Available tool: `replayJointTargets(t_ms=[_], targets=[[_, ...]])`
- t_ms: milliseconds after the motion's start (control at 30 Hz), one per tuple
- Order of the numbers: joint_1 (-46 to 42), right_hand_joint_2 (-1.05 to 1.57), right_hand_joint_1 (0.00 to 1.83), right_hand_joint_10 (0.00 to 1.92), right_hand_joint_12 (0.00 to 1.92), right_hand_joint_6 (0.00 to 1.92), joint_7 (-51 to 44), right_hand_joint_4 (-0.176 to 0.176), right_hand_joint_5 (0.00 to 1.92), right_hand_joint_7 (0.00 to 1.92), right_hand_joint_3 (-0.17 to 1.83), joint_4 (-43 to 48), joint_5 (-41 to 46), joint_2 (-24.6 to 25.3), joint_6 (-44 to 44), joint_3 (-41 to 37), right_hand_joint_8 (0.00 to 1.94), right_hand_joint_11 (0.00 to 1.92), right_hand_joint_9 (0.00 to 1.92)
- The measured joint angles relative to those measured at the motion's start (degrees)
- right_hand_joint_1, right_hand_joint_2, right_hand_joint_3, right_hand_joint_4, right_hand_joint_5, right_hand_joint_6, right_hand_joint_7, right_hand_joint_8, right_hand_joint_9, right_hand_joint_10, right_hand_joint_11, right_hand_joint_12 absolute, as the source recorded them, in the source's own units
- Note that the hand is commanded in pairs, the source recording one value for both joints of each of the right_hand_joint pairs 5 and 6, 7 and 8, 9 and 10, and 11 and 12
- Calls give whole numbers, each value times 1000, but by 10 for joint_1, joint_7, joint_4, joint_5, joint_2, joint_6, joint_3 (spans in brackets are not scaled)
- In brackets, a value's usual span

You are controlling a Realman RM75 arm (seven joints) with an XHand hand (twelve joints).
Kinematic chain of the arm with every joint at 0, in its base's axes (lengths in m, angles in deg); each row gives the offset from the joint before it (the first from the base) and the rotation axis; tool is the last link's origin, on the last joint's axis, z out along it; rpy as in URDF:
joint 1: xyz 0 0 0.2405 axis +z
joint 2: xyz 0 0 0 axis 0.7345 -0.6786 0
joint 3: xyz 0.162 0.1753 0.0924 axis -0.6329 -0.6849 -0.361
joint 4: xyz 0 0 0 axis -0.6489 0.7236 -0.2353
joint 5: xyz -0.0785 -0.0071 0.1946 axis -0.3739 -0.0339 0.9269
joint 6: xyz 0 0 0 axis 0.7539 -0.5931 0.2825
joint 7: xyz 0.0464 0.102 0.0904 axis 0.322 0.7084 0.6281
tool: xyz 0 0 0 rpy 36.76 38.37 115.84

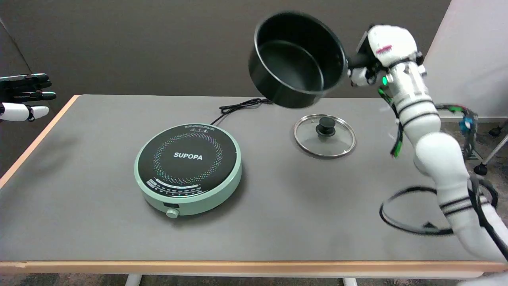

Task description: Place the soup pot onto the induction stove.

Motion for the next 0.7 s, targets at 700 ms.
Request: replayJointTargets(t_ms=[700], targets=[[284,1166,987,1902,1902,1902,10,-56,1902,1902,1161,-167,35,22,109,231,1902,1902,1902]])
